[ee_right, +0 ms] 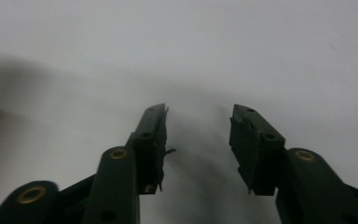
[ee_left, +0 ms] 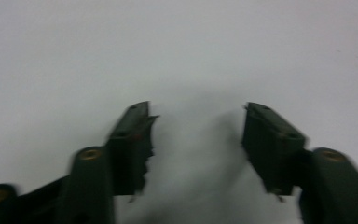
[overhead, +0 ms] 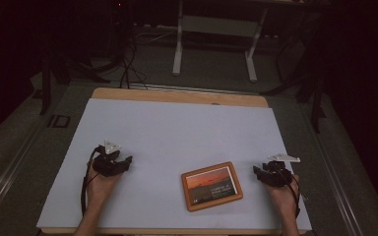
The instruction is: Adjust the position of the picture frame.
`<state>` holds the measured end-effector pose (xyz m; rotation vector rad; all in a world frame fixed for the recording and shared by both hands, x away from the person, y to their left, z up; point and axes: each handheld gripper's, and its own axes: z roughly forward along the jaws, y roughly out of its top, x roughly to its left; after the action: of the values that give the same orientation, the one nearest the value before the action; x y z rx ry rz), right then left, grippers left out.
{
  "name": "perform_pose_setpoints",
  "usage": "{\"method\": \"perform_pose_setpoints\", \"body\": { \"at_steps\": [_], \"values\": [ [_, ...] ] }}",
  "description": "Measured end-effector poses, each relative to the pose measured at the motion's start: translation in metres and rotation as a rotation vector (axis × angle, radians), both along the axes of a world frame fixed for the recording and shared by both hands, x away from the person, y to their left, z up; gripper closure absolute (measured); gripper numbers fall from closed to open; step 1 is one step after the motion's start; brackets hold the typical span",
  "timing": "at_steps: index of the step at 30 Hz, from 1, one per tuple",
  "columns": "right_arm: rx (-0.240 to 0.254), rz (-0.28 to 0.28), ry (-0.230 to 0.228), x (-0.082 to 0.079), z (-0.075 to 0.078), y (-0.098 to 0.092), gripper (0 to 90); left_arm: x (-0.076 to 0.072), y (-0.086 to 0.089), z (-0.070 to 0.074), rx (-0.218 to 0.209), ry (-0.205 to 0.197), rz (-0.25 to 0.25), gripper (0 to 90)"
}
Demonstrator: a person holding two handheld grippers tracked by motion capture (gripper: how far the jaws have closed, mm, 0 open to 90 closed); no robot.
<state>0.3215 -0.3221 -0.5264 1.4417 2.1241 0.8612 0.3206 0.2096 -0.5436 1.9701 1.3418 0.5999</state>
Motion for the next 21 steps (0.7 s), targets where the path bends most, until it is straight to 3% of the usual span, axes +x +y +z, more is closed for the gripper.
{"method": "perform_pose_setpoints", "body": {
  "at_steps": [6,10,16,21],
  "values": [
    [-0.033,0.107,-0.002,-0.007,0.010,0.018,58.4,-0.003,-0.002,0.007,-0.054,0.000,-0.079,53.5],
    [-0.039,0.160,-0.015,-0.017,0.019,0.023,56.9,-0.007,-0.007,0.010,-0.127,0.011,-0.192,54.1],
    [-0.041,0.211,0.002,-0.028,0.027,0.025,60.8,-0.010,-0.014,0.013,-0.127,0.028,-0.257,61.7],
    [-0.026,0.280,0.007,-0.035,0.044,0.033,69.9,-0.013,-0.026,0.018,-0.125,0.041,-0.332,77.5]
  ]
}}
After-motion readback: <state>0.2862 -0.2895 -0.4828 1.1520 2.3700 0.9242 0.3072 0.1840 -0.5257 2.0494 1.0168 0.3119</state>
